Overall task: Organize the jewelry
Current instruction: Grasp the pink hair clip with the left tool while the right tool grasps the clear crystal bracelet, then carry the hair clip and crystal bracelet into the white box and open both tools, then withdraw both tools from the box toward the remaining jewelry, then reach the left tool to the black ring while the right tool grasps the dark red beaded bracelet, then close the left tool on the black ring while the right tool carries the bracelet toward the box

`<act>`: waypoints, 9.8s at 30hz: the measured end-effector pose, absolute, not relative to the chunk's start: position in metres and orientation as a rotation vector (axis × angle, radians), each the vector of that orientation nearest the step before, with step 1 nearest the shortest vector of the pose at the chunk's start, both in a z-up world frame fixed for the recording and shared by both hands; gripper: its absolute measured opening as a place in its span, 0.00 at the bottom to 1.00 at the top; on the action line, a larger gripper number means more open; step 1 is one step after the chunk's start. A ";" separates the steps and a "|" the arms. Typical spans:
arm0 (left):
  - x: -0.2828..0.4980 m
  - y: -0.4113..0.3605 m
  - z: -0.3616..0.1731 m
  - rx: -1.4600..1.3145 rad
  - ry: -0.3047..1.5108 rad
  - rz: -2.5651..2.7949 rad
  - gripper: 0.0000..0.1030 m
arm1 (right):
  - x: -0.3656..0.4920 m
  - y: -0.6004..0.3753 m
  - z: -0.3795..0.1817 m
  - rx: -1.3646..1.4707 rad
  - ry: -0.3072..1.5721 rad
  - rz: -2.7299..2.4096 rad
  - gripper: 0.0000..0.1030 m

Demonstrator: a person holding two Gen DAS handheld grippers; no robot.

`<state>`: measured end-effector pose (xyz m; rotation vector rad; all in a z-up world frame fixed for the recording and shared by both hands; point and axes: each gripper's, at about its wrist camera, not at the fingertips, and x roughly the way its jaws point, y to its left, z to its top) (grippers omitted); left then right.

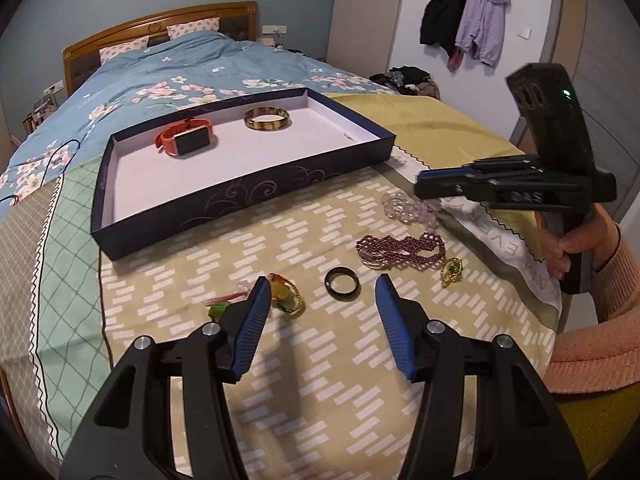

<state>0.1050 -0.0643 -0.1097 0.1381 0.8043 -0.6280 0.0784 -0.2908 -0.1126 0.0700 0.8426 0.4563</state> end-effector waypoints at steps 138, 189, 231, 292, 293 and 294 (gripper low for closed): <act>0.298 -0.054 -0.109 0.085 0.902 -0.382 0.14 | 0.242 -0.257 -0.098 0.103 0.819 0.391 0.11; 0.095 -0.063 -0.106 0.198 0.780 -0.633 0.41 | 0.051 -0.265 -0.129 0.004 0.908 0.536 0.22; 0.114 -0.089 -0.116 0.215 0.852 -0.594 0.21 | 0.064 -0.251 -0.098 -0.011 0.761 0.503 0.02; 0.204 -0.055 -0.069 0.118 0.734 -0.417 0.21 | 0.163 -0.240 -0.061 -0.003 0.672 0.495 0.02; 0.206 -0.055 -0.070 0.118 0.736 -0.416 0.21 | 0.165 -0.240 -0.062 -0.002 0.676 0.494 0.02; 0.208 -0.055 -0.071 0.117 0.740 -0.415 0.21 | 0.167 -0.240 -0.063 -0.002 0.680 0.495 0.02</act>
